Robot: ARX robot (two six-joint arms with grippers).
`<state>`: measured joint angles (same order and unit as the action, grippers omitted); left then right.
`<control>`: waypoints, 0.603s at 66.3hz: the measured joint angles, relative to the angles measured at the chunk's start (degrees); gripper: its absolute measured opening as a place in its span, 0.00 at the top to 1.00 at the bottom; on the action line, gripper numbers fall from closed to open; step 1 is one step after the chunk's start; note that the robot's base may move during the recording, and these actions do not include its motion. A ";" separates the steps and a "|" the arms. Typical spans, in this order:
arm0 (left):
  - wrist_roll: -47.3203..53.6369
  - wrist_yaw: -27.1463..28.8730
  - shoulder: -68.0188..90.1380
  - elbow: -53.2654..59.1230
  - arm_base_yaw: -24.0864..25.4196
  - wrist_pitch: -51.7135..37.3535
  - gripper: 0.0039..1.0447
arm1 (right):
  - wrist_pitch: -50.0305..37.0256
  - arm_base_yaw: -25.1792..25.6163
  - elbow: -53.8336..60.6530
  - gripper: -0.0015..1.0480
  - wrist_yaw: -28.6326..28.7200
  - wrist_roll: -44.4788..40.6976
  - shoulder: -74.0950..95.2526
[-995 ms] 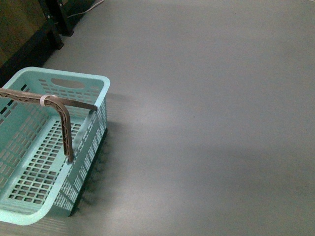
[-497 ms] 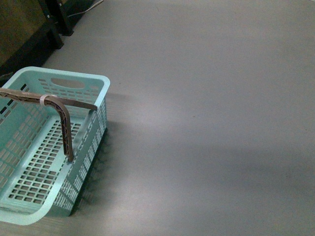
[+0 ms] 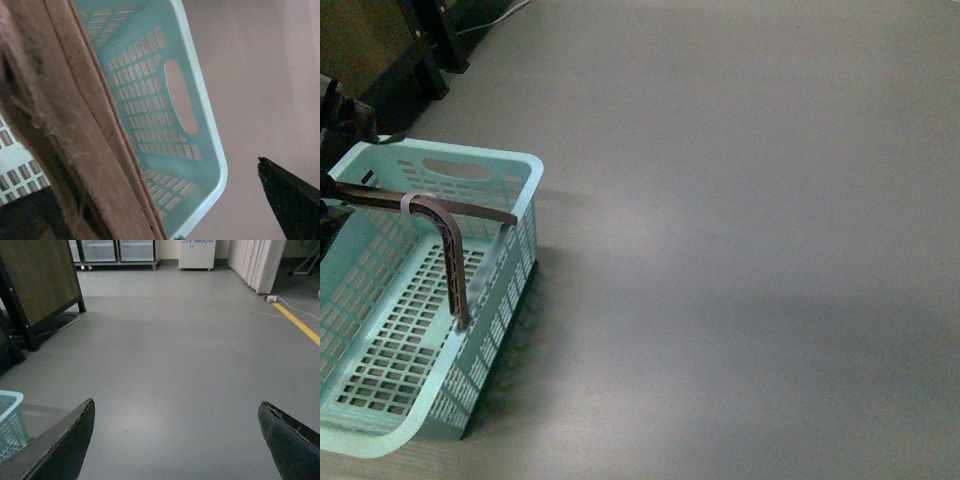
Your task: Pick lemon and mango into basket
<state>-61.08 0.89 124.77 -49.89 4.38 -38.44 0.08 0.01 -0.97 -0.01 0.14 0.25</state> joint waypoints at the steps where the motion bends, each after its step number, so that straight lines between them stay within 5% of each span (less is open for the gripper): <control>1: 0.00 0.00 0.22 -0.13 -0.02 0.00 0.21 | 0.00 0.00 0.00 0.08 0.00 0.00 0.00; 27: -4.50 -1.57 2.82 -0.39 -0.24 -2.32 0.85 | 0.00 0.00 0.00 0.08 0.00 0.02 0.00; 40: -7.76 -2.45 -1.25 4.59 -0.61 -3.26 0.96 | 0.00 0.00 0.00 0.08 0.00 0.00 0.00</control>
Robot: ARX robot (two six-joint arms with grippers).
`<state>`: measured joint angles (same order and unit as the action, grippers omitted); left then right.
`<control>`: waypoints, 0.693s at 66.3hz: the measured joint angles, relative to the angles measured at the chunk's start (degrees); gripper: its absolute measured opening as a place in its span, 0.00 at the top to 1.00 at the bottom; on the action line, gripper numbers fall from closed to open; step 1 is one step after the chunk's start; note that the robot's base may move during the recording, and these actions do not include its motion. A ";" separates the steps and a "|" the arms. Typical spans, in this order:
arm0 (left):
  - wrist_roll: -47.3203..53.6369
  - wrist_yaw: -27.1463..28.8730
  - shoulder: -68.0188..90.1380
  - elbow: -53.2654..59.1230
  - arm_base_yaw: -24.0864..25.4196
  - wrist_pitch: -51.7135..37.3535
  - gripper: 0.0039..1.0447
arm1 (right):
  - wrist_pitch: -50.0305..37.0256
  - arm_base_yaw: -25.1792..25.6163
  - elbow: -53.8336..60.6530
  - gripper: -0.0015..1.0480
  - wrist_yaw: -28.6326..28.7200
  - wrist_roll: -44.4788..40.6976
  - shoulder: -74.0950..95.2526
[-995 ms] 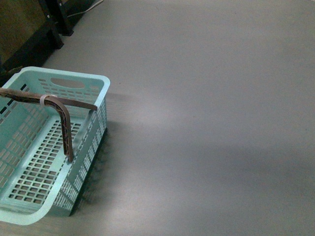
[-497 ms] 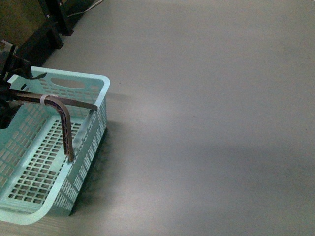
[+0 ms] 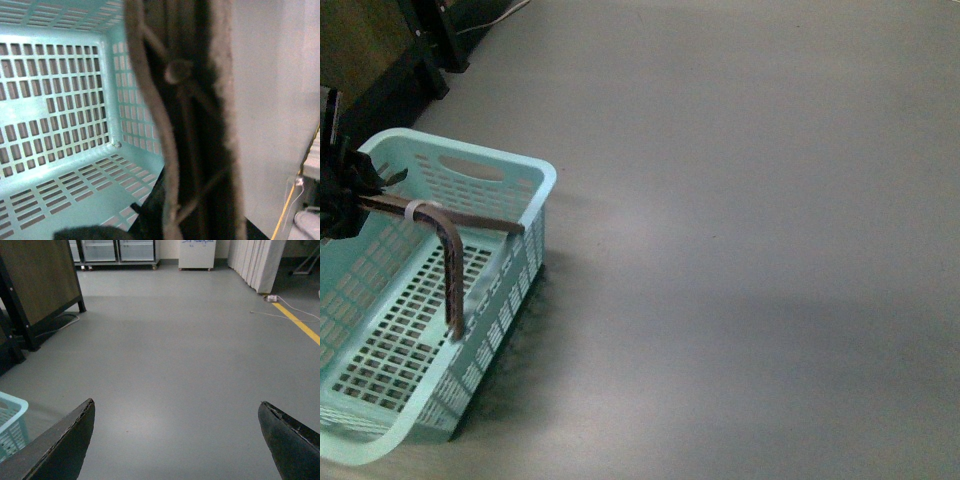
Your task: Pick lemon and mango into basket
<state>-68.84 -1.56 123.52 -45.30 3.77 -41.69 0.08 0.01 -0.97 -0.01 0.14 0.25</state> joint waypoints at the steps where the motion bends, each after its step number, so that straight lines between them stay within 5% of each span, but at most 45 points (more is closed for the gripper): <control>1: -0.28 0.04 -0.39 0.39 -0.02 0.00 0.96 | 0.00 0.00 0.00 0.08 0.00 0.00 0.00; 22: -4.63 1.97 -23.39 13.46 -0.33 3.91 0.96 | 0.00 0.00 0.00 0.08 0.00 0.00 0.00; 46: -11.69 4.13 -64.48 17.68 -1.49 28.65 0.96 | 0.00 0.00 0.00 0.08 0.00 0.00 0.00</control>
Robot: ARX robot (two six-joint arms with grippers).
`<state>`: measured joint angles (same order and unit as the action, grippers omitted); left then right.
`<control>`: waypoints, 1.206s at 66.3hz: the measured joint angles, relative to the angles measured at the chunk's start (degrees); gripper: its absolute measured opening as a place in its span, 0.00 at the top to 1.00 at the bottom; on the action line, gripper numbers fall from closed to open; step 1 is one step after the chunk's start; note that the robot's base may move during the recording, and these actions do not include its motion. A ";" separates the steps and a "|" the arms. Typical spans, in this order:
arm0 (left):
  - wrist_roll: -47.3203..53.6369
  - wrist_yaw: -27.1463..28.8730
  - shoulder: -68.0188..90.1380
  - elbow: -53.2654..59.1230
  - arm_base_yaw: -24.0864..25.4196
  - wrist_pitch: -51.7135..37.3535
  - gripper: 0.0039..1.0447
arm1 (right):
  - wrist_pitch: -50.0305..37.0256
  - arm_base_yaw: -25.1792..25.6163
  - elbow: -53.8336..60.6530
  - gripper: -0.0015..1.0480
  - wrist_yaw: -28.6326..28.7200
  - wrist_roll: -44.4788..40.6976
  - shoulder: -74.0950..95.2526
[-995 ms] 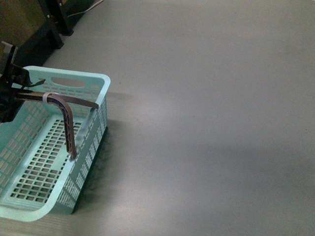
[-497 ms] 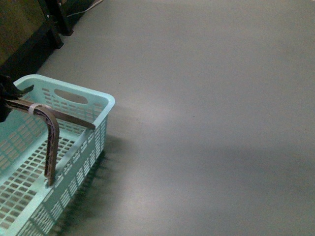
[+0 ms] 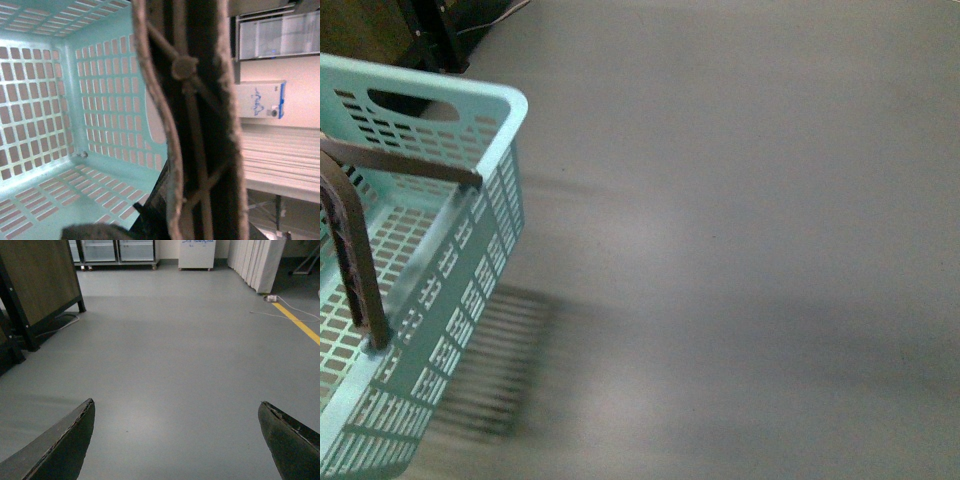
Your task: Pick lemon and mango into basket
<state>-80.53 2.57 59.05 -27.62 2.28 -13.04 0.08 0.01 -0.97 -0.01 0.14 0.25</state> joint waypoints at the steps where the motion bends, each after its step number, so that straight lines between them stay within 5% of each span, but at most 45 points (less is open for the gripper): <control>1: -0.20 0.37 -2.05 -0.11 -0.07 1.49 0.96 | 0.00 0.00 0.00 0.08 0.00 0.00 0.00; 29: -2.27 6.54 -20.57 -9.44 -6.67 19.04 0.96 | 0.00 0.00 0.00 0.08 0.00 0.00 0.00; 80: -1.60 7.34 -20.83 -9.66 -6.80 19.67 0.96 | 0.00 0.00 0.00 0.08 0.00 0.02 0.00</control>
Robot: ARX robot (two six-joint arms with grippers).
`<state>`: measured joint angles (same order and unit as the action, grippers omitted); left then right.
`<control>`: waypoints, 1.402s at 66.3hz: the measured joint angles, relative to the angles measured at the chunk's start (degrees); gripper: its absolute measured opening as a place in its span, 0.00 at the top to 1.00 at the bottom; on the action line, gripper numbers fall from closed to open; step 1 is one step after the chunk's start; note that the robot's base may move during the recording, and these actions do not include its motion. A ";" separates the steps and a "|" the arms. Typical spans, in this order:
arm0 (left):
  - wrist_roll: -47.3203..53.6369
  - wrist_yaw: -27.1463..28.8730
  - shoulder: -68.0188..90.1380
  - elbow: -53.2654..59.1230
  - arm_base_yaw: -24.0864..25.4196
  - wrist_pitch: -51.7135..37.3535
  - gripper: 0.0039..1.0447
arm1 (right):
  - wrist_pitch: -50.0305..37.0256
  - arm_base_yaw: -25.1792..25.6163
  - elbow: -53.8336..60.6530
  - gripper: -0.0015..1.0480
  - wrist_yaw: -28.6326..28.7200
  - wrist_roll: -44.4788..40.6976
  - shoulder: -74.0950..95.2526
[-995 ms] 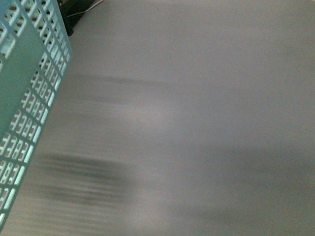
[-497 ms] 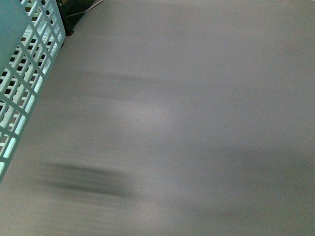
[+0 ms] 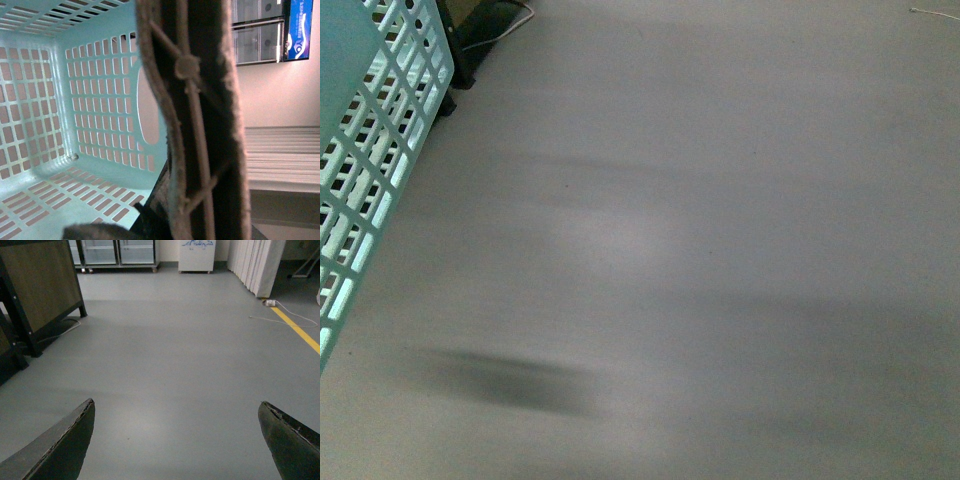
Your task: Pick lemon and mango into basket
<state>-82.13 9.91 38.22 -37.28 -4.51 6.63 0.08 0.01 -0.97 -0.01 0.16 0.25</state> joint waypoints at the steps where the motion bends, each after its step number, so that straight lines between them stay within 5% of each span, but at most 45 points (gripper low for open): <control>1: 0.00 0.02 0.00 0.00 0.00 0.00 0.96 | 0.00 0.00 0.00 0.08 0.00 0.00 0.00; 93: 0.00 0.00 0.00 0.00 0.00 0.00 0.96 | 0.00 0.00 0.00 0.08 0.02 -0.04 0.02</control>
<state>-82.13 9.91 38.22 -37.28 -4.51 6.63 0.08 0.01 -0.97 0.01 0.12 0.27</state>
